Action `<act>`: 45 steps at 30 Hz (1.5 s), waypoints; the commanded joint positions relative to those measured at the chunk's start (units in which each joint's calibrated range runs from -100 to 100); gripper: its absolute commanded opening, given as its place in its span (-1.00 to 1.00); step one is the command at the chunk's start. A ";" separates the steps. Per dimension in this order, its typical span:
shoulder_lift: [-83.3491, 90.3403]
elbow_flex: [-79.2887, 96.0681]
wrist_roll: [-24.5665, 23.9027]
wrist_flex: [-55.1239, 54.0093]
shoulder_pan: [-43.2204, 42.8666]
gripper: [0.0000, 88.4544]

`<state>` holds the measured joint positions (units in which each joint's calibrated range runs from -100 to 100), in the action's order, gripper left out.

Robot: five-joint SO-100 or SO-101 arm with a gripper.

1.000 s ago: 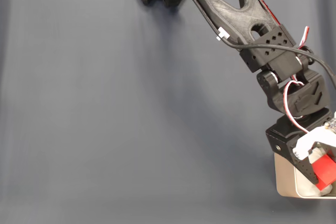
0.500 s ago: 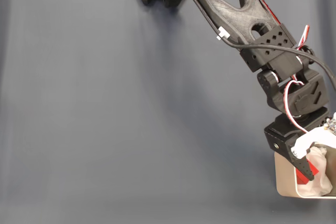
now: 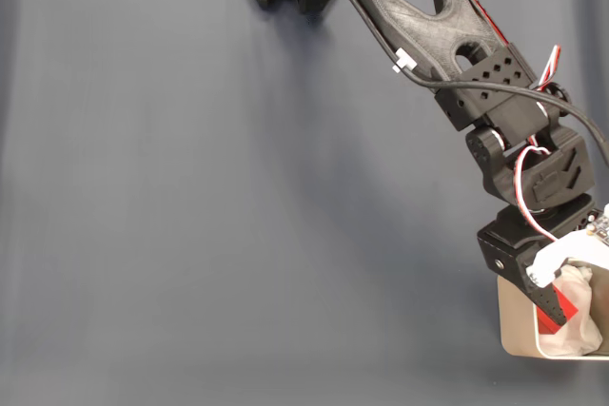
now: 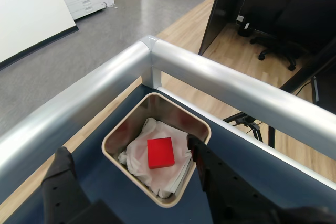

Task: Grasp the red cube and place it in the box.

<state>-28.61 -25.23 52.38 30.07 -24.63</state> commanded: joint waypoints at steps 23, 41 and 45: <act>7.64 -1.33 0.73 -0.65 3.18 -0.63; 53.05 43.75 -0.68 -0.65 24.49 -1.00; 65.96 57.89 -1.12 -0.24 27.11 -1.00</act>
<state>26.18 25.23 51.89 30.07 0.45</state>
